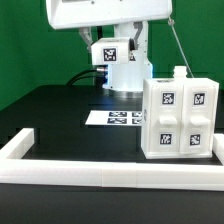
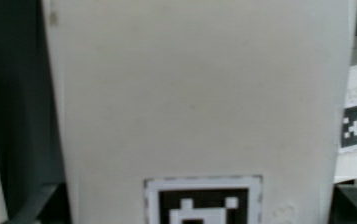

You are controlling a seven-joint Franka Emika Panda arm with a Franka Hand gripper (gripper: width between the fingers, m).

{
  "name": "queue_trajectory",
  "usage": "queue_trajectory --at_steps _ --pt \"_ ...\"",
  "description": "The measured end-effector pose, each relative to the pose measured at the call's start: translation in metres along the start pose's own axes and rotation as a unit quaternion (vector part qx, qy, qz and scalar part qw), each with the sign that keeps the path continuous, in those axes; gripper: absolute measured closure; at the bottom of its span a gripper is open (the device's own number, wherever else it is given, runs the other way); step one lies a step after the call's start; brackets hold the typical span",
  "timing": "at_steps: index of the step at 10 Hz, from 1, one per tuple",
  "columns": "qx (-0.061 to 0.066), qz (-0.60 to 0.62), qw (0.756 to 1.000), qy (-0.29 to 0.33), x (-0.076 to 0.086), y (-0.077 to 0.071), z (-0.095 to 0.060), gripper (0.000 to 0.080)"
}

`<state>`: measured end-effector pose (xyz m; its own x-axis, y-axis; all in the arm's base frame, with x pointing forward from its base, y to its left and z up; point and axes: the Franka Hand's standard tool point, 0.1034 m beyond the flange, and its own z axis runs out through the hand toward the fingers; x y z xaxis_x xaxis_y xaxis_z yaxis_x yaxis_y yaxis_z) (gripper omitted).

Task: Assemble cabinet

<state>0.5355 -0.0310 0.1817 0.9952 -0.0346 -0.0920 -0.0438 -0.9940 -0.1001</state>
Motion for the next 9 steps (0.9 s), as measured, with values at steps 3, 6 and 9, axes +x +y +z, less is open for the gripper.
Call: queue_trajectory --at_steps 3,6,9 --pt "-0.021 0.013 1.0 0.003 0.003 -0.048 -0.003 0.0246" --pt "-0.025 0.021 0.999 0.007 0.008 -0.089 0.001 0.0246" --pt "-0.026 0.016 1.0 0.004 0.004 -0.104 0.006 0.0246"
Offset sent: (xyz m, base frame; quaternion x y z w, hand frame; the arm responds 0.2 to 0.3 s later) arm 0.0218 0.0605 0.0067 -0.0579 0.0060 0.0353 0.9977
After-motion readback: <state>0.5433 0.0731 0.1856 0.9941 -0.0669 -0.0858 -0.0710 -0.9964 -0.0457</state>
